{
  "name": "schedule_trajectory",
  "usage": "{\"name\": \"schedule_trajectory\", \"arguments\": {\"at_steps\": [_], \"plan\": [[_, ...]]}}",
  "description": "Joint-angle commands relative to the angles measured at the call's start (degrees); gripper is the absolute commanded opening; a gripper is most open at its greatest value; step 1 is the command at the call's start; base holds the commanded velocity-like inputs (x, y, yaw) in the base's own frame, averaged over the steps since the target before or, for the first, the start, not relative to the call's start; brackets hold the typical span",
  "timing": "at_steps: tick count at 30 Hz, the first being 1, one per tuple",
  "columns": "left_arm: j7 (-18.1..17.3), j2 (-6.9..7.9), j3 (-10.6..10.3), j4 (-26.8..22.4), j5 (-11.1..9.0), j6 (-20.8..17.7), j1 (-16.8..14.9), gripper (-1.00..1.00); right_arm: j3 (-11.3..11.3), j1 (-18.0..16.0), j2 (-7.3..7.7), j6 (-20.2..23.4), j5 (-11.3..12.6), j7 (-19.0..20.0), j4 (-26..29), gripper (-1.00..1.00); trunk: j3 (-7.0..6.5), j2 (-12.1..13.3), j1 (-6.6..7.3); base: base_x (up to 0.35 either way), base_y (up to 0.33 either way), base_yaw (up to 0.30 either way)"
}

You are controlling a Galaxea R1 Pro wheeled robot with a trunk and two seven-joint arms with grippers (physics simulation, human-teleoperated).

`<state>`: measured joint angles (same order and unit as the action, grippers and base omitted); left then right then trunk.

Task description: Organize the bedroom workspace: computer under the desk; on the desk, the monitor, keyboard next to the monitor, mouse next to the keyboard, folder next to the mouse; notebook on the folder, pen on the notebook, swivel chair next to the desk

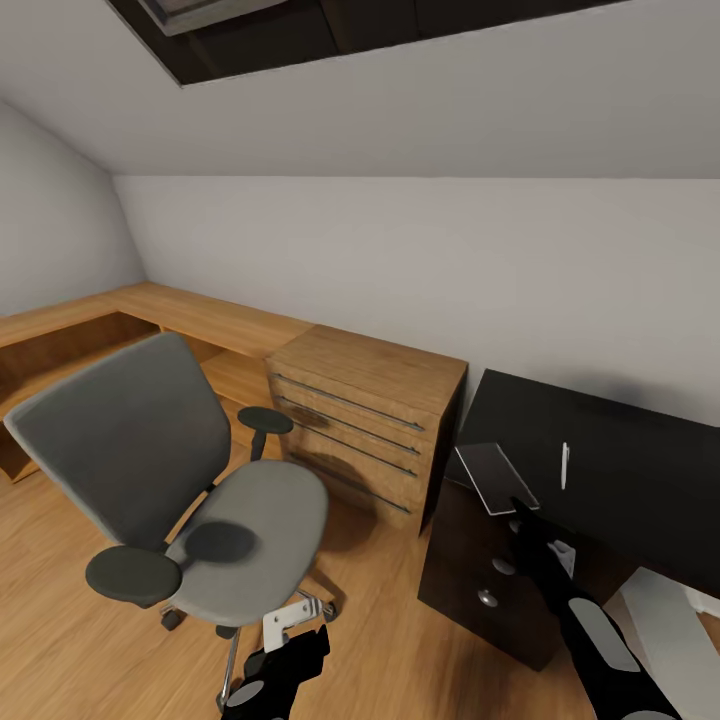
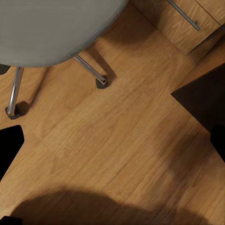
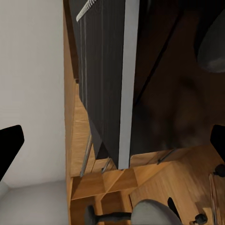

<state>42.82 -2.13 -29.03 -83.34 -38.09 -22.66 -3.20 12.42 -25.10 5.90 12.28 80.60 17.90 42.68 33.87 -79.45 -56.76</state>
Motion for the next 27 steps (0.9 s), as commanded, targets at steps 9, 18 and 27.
{"name": "schedule_trajectory", "arguments": {"at_steps": [9,18,27], "plan": [[0.4,0.01,-0.1,-0.1,-0.3,-0.1,0.0,1.0,0.1,0.0,-0.01,0.5,0.5,0.1,-0.7,1.0,0.05,0.0,0.0,0.085,0.0,0.0],[0.4,0.02,0.0,-0.1,-0.3,-0.1,0.0,1.0,0.1,0.0,-0.01,0.2,0.5,-0.3,-1.2,1.0,0.05,0.0,0.0,0.053,0.0,0.0],[0.4,0.02,0.0,-0.1,-0.1,-0.1,0.0,1.0,0.1,0.0,-0.01,0.1,0.5,-0.9,-1.3,1.0,0.05,0.0,0.0,0.002,0.0,0.0]]}}
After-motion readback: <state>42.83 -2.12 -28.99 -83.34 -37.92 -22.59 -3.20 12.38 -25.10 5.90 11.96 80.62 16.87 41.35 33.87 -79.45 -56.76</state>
